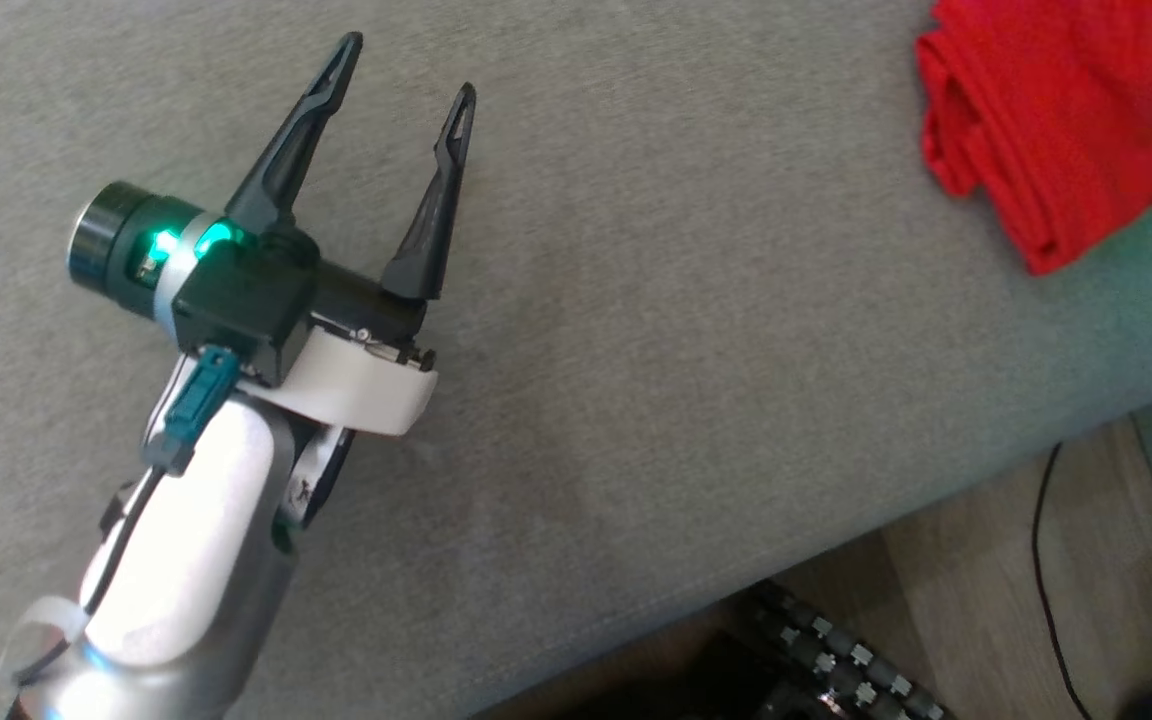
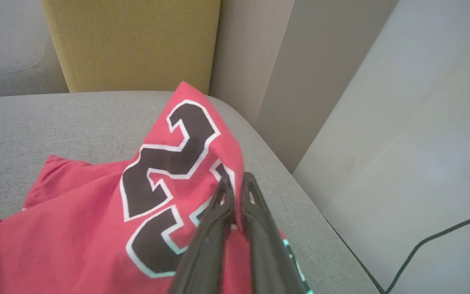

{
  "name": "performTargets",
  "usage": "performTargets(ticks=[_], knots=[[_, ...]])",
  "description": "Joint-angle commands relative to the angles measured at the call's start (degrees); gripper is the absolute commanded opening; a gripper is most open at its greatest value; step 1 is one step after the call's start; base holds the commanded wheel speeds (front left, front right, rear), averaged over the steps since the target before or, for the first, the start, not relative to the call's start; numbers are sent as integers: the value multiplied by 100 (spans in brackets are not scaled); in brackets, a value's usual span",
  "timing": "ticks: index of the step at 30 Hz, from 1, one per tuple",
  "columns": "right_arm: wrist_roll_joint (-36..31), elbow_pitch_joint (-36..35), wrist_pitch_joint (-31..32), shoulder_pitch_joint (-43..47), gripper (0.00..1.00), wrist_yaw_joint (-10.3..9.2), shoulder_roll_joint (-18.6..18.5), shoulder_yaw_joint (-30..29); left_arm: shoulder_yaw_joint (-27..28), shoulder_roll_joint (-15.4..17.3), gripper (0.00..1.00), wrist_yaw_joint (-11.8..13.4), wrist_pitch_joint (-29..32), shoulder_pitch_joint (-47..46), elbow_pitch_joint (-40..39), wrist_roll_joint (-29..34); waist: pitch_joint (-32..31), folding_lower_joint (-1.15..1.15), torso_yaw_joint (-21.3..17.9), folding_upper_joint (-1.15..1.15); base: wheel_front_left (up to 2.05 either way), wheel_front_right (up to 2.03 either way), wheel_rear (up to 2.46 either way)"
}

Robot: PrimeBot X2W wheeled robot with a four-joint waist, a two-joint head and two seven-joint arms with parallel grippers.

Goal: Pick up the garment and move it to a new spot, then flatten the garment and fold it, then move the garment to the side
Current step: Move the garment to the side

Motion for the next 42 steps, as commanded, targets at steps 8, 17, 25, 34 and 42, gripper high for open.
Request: performTargets(ticks=[8,17,25,34,42], knots=[[-213,313,-479,197,100,-5,-92,-318,126,-51,100,61,-251,-4,78,-126,-359,0,330,0,0,0,0],[-295,-694,-805,1446,100,-5,586,-356,383,-162,100,342,-412,676,314,-465,-1186,0,662,0,0,0,0],[-460,-2480,-559,2689,100,-5,1355,159,806,-185,100,669,-460,1417,336,-752,-1830,0,1146,0,0,0,0],[-493,-3905,22,3653,100,-5,1775,480,1197,-201,100,722,-472,2039,369,-955,-2518,0,1899,0,0,0,0],[-581,-4443,391,4304,100,-5,1911,457,1346,-93,100,652,-473,2518,431,-1031,-2929,0,1986,0,0,0,0]])
